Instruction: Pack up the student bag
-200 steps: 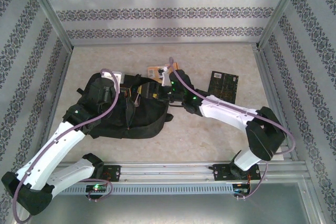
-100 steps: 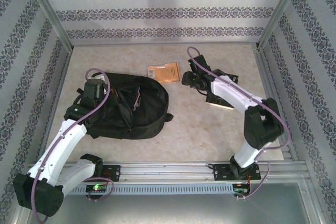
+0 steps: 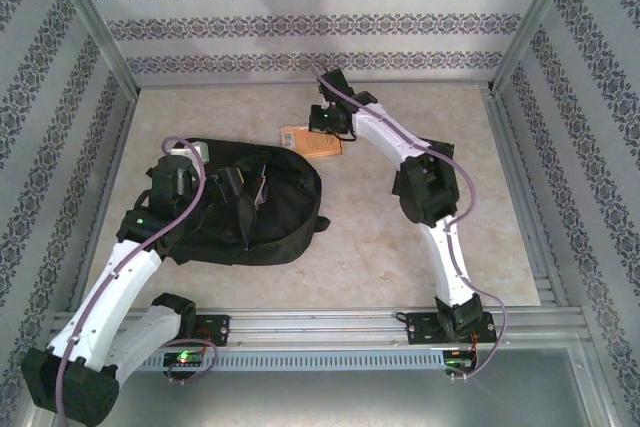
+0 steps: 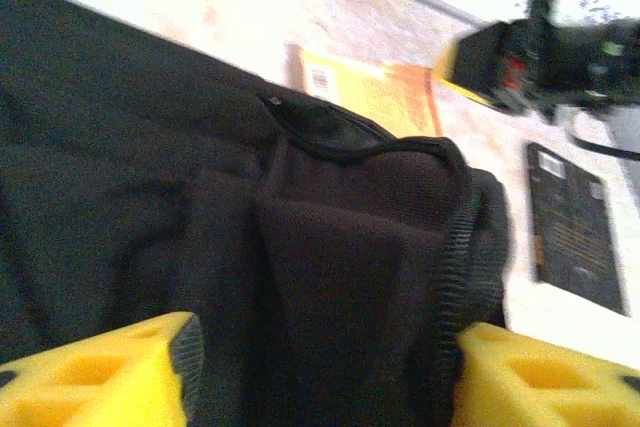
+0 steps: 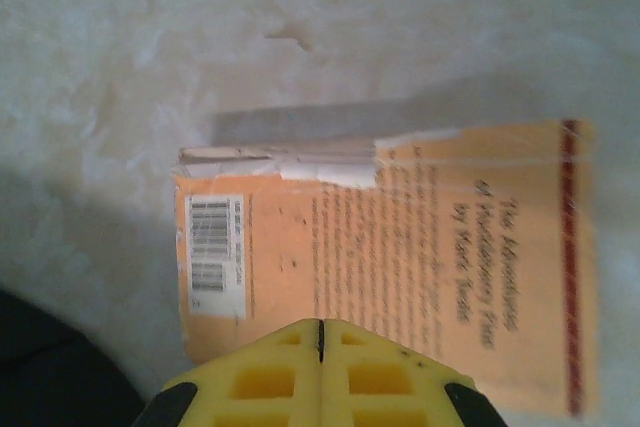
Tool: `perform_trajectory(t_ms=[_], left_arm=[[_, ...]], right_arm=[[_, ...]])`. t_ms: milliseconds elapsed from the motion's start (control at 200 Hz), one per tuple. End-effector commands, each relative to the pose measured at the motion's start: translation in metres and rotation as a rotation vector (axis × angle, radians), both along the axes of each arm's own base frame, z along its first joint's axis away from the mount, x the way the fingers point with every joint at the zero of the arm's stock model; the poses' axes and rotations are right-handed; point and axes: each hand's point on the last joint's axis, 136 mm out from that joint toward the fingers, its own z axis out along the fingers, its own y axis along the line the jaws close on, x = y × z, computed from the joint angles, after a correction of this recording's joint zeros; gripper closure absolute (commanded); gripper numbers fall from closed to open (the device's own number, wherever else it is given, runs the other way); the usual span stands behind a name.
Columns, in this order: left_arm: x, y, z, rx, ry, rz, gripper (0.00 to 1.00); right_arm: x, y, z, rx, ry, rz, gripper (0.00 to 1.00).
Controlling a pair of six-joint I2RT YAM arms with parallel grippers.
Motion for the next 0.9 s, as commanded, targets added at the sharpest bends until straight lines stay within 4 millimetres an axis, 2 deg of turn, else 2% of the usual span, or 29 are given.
perform_trajectory(t_ms=[0, 125, 215, 295, 425, 505, 615, 724, 894], left_arm=[[0.001, -0.032, 0.020, -0.124, -0.091, -0.157, 0.26], [0.003, -0.037, 0.025, -0.146, -0.103, -0.176, 0.20], [0.002, -0.036, 0.023, -0.139, -0.094, -0.175, 0.18], [0.001, -0.035, 0.024, -0.131, -0.099, -0.175, 0.17], [-0.001, -0.035, 0.025, -0.091, -0.092, -0.179, 0.15], [-0.003, -0.037, 0.028, -0.045, -0.090, -0.187, 0.15], [-0.005, -0.042, 0.035, 0.002, -0.084, -0.196, 0.15], [-0.007, -0.054, 0.035, 0.062, -0.060, -0.226, 0.14], [-0.015, -0.091, 0.026, 0.149, -0.013, -0.326, 0.14]], right_arm=[[-0.006, -0.003, -0.034, -0.015, 0.132, 0.007, 1.00], [-0.007, -0.014, -0.068, -0.069, 0.220, -0.031, 1.00], [-0.014, -0.035, -0.087, -0.156, 0.259, -0.069, 1.00], [-0.020, -0.057, -0.096, -0.233, 0.266, -0.108, 1.00], [-0.036, -0.092, -0.094, -0.300, 0.260, -0.165, 1.00], [-0.055, -0.111, -0.098, -0.327, 0.275, -0.184, 1.00], [-0.081, -0.126, -0.100, -0.347, 0.291, -0.201, 1.00], [-0.114, -0.129, -0.100, -0.329, 0.302, -0.202, 1.00], [-0.177, -0.128, -0.110, -0.277, 0.361, -0.201, 1.00]])
